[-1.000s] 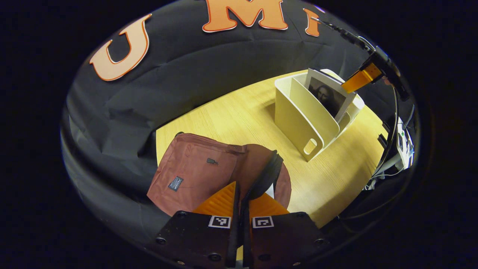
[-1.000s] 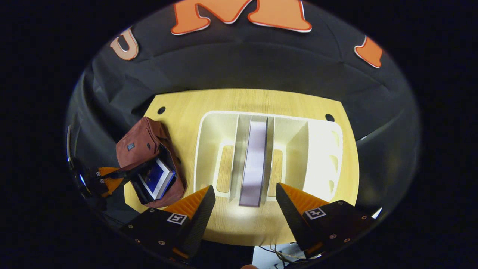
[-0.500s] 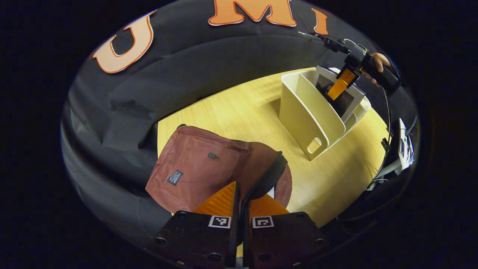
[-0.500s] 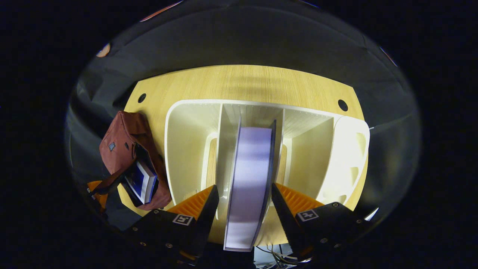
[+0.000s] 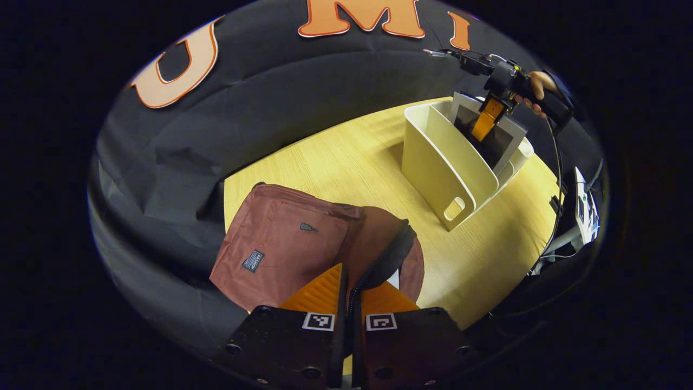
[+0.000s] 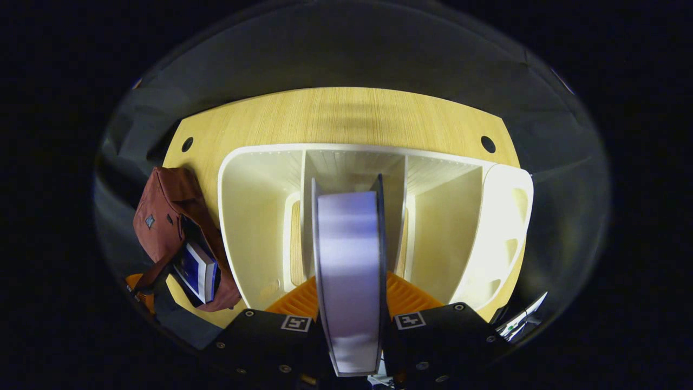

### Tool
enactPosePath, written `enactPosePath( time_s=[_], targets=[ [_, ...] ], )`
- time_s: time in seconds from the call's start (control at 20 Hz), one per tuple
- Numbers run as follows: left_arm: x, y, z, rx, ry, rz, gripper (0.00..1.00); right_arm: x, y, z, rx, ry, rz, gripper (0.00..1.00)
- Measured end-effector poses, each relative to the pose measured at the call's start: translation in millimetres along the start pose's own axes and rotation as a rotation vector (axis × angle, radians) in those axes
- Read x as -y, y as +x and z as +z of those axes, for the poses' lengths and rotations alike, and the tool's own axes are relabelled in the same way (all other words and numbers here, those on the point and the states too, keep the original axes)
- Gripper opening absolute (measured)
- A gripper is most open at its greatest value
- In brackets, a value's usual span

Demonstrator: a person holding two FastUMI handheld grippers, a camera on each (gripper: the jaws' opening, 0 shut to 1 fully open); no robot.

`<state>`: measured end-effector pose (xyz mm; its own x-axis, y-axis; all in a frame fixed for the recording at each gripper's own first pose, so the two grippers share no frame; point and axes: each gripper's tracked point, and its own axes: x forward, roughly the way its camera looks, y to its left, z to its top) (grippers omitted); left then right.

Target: Open the schoolbag, grab two books from the bookshelf and put them into the schoolbag.

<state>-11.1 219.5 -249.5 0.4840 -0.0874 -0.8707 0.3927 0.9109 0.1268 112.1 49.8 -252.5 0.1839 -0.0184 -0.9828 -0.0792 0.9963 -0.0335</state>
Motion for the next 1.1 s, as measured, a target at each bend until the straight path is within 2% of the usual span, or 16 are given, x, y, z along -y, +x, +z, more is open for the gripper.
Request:
enactPosePath(
  time_s=[0.4,0.7,0.85,1.1],
  targets=[
    [-2,2,-2,0.02,0.021,-0.028,0.07,12,-85,6,0.12,0.066,0.028,0.4],
    [-6,-1,-4,0.043,0.046,-0.04,0.07,17,-150,-10,0.218,0.123,0.068,0.4],
    [-9,-1,-4,0.05,0.046,-0.048,0.07,12,-164,-23,0.254,0.157,0.091,0.4],
    [-12,-4,-4,0.056,0.076,-0.063,0.07,-22,-167,-57,0.274,0.22,0.193,0.4]
  ],
)
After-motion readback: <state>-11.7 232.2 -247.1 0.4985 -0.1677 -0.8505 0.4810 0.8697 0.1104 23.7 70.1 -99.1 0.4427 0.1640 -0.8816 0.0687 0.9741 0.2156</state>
